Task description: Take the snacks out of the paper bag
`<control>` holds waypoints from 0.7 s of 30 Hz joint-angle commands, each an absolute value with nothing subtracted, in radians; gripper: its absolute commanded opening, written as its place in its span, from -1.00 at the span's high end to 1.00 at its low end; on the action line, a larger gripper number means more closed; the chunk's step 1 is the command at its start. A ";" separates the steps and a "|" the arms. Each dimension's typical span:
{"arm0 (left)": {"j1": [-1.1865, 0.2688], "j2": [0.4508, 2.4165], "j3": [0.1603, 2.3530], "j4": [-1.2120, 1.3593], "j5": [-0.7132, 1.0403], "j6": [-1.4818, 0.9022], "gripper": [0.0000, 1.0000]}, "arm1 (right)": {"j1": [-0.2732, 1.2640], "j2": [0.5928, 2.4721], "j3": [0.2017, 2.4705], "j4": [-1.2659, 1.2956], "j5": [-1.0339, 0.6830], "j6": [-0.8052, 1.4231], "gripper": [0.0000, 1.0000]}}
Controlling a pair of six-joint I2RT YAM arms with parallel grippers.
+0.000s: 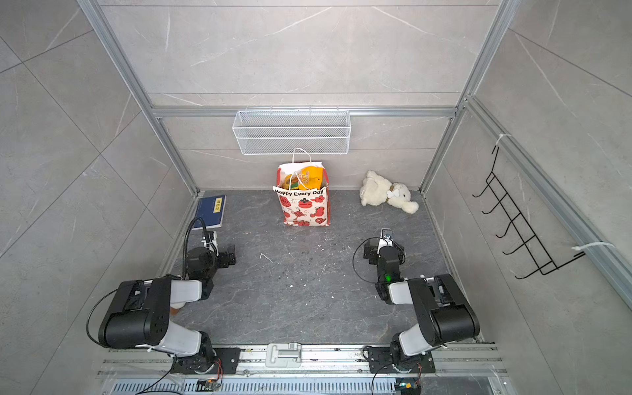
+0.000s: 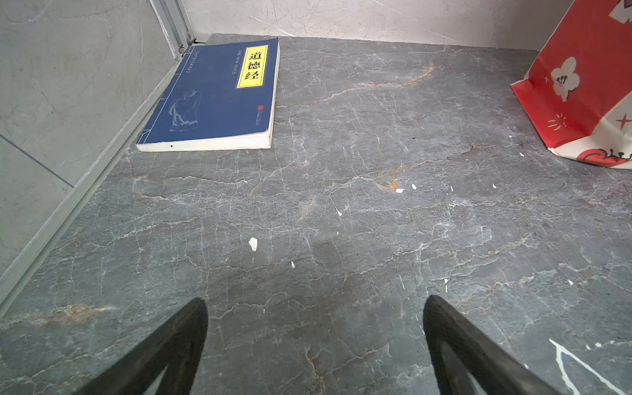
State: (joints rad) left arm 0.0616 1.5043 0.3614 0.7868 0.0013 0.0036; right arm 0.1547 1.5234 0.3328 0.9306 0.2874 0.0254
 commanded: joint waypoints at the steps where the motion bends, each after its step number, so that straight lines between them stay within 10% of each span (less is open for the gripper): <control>1: 0.066 1.500 0.374 0.818 -0.005 -0.005 -1.00 | 0.153 1.523 0.348 0.909 0.279 0.022 -0.98; 21: 0.070 1.502 0.375 0.819 0.006 -0.008 -1.00 | 0.152 1.522 0.350 0.906 0.275 0.026 -0.98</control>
State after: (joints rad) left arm 0.0635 1.5043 0.3614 0.7864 0.0021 0.0032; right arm 0.1547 1.5234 0.3332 0.9306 0.2836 0.0254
